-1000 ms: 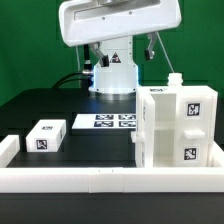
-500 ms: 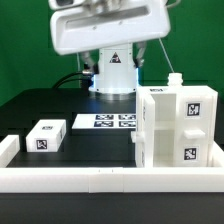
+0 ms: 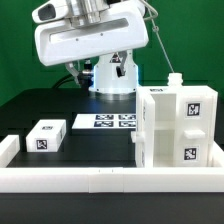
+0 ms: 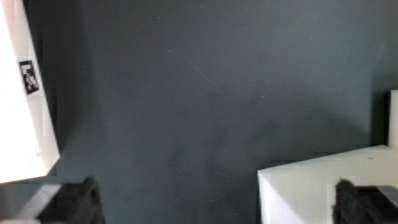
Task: Assemble cabinet
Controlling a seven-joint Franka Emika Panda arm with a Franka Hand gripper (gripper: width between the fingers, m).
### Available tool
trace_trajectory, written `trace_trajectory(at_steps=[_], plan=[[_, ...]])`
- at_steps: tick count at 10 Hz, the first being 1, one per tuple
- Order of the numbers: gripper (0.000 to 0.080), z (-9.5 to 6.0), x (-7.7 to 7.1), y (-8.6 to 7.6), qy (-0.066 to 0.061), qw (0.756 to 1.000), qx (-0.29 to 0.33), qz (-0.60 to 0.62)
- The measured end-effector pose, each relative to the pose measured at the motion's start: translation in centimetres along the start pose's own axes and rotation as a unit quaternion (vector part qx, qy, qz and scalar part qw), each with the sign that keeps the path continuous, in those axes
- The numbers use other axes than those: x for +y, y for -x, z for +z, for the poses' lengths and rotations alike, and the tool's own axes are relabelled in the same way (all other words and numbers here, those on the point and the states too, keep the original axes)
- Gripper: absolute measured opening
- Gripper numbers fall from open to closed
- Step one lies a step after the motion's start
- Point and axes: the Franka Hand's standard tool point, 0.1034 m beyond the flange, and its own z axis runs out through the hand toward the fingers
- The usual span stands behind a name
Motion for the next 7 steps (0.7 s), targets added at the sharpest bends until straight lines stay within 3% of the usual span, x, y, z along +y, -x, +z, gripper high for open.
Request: trace_trajectory(at_steps=[1,2,3,4,7], plan=[[0.0649,0.3,0.6,0.2,0.001,1.0,-0.003,-0.017],[0.0649,1.4,3.0,0.6,0.013,1.0,-0.017,-0.019],[0.0649,1.6,5.1,0.6,0.038,0.998,-0.025,-0.037],[0.0649,1.5,6.0,0.5,0.043,0.998,-0.019,-0.045],[0.0649,1.6,5.7,0.5,0.043,0.998,-0.02,-0.046]])
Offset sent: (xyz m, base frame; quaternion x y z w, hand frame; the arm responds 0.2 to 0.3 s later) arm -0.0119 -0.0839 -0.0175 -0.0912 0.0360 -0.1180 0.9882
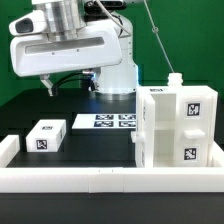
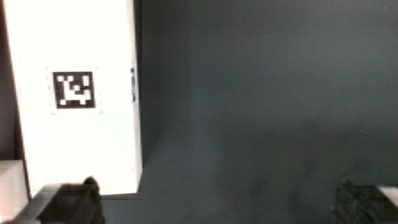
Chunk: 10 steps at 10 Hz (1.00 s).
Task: Assemble cabinet
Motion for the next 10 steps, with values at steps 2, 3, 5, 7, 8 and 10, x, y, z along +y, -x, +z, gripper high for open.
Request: trace_trajectory(at_steps=[2,3,5,7,8,10], plan=[[0.0649,0.0,0.0,0.0,0.0,1.0,0.0,0.0],[0.0649,0.2,0.2,0.1,0.0,1.0,-0.002,0.0],[0.0649,2.2,3.6,0.3,0.012,0.999,-0.006,0.031],[0.0649,2.3,3.3,0.0,0.021,0.999,0.008,0.04],[0.0649,2.4,3.4,0.0,0.021,0.999,0.008,0.042],[0.0649,2.4,3.3,0.0,0.021,0.999,0.008,0.041]])
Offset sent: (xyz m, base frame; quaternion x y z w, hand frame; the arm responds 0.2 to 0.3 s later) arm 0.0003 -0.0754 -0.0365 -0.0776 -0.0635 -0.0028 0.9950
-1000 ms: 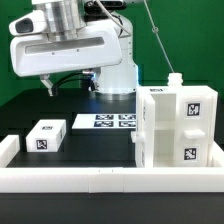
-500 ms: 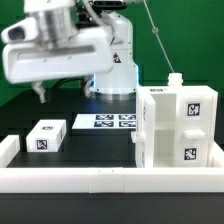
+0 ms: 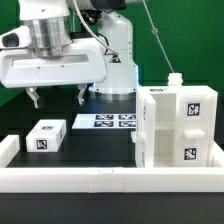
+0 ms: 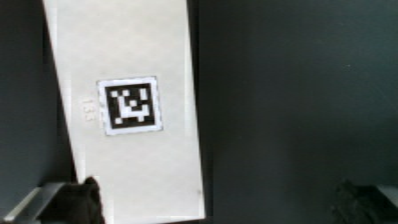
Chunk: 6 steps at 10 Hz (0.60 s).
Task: Assemble cabinet
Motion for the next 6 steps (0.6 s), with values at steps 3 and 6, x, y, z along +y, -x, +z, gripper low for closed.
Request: trace_trajectory(at_steps=[3,6], plan=[[0.0649,2.4,2.7,0.7,0.01,1.0,-0.007,-0.023],[0.0649,3.6,3.3,0.9,0.014,0.999,-0.012,-0.038]])
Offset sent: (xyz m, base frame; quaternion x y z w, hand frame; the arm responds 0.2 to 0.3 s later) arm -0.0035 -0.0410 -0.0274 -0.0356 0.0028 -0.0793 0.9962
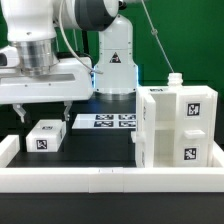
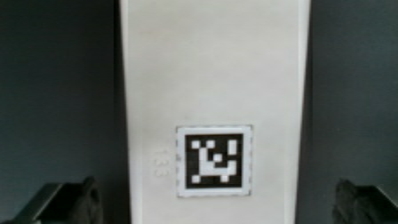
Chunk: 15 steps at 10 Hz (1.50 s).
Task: Assemble cabinet
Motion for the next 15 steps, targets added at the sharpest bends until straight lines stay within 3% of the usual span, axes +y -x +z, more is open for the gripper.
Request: trace_trajectory(at_steps=[7,9,10,11,15], plan=[[0.0649,1.6,-0.4,0.3,0.003,1.0,-0.008,-0.006],[0.0649,2.8,0.5,0.6,0.008,0.999,-0.004,-0.037],[0.0649,2.9,0.9,0.9,0.004,0.999,-0.005,-0.037],[0.0561,2.9,0.7,0.8,0.004,0.999,-0.004,-0.038],[0.0552,2.9,0.7,0.8,0.004,0.999,-0.004,-0.038]])
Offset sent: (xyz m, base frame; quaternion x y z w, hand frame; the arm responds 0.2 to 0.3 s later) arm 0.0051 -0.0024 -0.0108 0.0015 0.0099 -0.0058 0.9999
